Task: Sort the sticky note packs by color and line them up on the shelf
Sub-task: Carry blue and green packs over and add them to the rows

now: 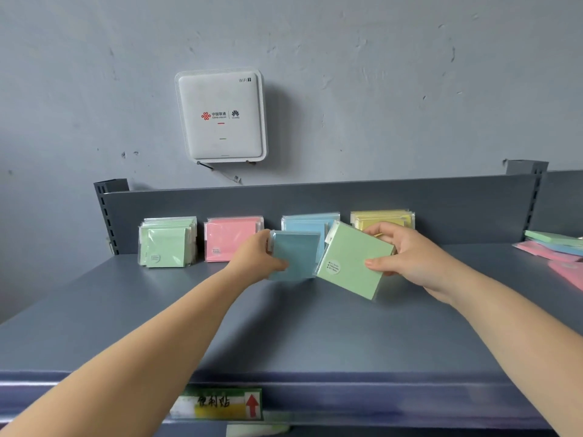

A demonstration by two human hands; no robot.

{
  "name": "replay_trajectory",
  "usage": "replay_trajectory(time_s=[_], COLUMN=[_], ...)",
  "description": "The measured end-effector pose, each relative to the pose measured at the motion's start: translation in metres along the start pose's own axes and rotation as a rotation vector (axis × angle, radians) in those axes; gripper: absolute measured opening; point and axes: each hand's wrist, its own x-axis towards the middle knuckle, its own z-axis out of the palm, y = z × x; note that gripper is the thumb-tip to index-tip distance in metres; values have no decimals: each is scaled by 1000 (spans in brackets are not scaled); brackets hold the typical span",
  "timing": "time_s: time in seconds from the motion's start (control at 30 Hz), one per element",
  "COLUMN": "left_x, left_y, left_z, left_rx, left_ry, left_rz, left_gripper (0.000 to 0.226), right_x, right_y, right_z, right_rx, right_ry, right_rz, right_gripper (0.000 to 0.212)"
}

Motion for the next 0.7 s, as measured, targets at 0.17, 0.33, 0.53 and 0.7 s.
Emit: replay_trajectory(time_s=[0.17,0.33,0.53,0.7], left_x=[28,49,62,61], left_y=[7,6,2,4], left_z=[8,17,25,26], left_rx=[307,432,484,536], left_ry=[36,8,27,44], left_rz=[15,6,-60,-81], left_gripper=[22,23,31,32], right_x=[18,33,42,47], right_y=[-4,-5,-4,-2], right_z=[-13,-25,-28,-32], right_rx=[-35,-38,-56,-86], right_ry=[-81,-112,-165,-141], right_rz=[14,35,6,-31], right_gripper=[29,29,31,28])
